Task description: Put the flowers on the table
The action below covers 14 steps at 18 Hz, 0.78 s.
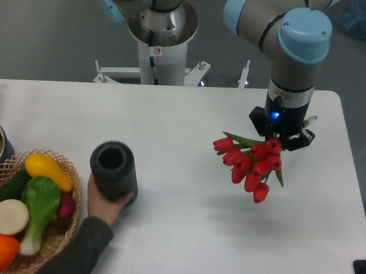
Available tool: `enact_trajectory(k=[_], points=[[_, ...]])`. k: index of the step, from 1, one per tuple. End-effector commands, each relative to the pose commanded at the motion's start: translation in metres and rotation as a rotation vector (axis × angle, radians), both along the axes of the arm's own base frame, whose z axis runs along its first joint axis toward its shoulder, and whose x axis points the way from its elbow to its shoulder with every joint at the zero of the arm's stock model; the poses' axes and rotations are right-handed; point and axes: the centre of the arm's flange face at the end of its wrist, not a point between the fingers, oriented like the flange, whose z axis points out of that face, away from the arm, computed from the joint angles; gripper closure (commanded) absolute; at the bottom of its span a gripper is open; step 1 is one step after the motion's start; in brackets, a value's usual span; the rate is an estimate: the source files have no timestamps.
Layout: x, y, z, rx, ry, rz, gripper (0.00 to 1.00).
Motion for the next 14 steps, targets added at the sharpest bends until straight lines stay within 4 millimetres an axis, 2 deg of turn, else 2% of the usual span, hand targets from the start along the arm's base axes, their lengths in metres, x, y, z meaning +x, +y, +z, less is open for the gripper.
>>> enact_trajectory(k=[10, 14], points=[[-0.002, 0.03, -0.062, -0.049, -0.073, -0.04, 0.97], [-0.005, 0.034, -0.074, -0.056, -0.086, -0.044, 0.97]])
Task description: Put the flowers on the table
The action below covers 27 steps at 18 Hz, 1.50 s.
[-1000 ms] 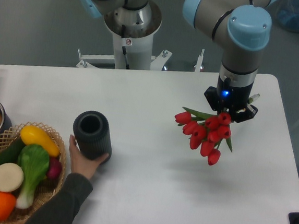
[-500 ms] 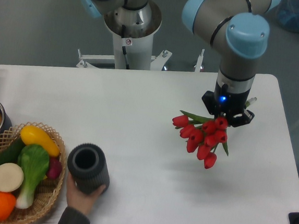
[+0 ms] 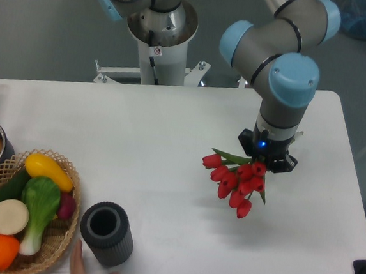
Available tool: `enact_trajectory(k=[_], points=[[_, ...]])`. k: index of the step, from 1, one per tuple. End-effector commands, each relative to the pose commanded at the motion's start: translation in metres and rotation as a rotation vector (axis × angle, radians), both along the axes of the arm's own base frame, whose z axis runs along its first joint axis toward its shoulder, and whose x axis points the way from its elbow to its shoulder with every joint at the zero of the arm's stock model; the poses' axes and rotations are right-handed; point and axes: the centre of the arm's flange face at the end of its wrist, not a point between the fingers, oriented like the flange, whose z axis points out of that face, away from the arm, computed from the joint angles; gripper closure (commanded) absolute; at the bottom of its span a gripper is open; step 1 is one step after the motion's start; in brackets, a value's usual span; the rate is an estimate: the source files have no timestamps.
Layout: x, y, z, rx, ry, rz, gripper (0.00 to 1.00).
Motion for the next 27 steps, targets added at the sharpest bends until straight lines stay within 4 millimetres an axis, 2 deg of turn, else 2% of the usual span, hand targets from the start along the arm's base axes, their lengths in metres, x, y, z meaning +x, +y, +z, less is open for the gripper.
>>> enact_trajectory(k=[4, 8, 14, 15, 17, 19, 21, 23, 24, 27], points=[[-0.001, 0.01, -0.02, -0.005, -0.009, -0.012, 0.97], [-0.003, 0.018, -0.028, 0.004, 0.01, -0.02, 0.96], [0.0, 0.019, -0.032, -0.001, -0.001, -0.025, 0.61], [0.0, 0.018, -0.034, -0.002, -0.004, -0.023, 0.53], [0.002, 0.018, -0.035, -0.004, -0.005, -0.023, 0.28], [0.003, 0.017, -0.032, -0.004, -0.005, -0.023, 0.15], [0.008, 0.015, -0.028, 0.0, 0.0, -0.009, 0.09], [0.014, 0.011, -0.014, 0.011, 0.018, -0.005, 0.0], [0.013, 0.01, -0.011, 0.014, 0.023, -0.002, 0.0], [0.012, 0.004, 0.018, 0.042, 0.064, 0.037, 0.0]])
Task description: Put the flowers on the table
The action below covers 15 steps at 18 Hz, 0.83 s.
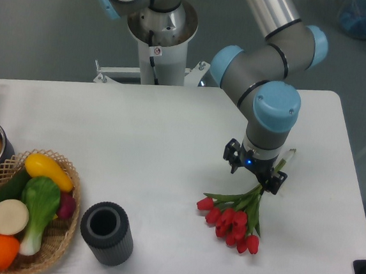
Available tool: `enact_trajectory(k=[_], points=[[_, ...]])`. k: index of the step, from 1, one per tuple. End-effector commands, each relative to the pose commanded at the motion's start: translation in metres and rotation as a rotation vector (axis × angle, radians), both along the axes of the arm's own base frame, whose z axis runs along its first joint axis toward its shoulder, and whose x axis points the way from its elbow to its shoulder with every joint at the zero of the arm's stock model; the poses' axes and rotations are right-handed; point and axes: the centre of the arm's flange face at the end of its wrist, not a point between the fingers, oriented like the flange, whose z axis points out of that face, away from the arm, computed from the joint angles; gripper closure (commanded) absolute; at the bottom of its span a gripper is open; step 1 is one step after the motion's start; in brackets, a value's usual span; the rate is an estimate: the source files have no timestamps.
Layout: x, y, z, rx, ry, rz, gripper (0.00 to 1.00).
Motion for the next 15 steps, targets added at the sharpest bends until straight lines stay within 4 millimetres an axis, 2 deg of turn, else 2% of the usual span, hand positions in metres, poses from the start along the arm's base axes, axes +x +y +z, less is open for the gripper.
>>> enact_trajectory(k=[3, 6, 12, 15], points=[[-0.003, -0.013, 0.027, 0.02, 0.035, 0.016, 0.0], [-0.001, -0.018, 0.04, 0.029, 0.051, 0.015, 0.0], [0.0, -0.022, 0.051, 0.037, 0.066, 0.017, 0.0], [0.0, -0.022, 0.05, 0.036, 0.066, 0.019, 0.0]])
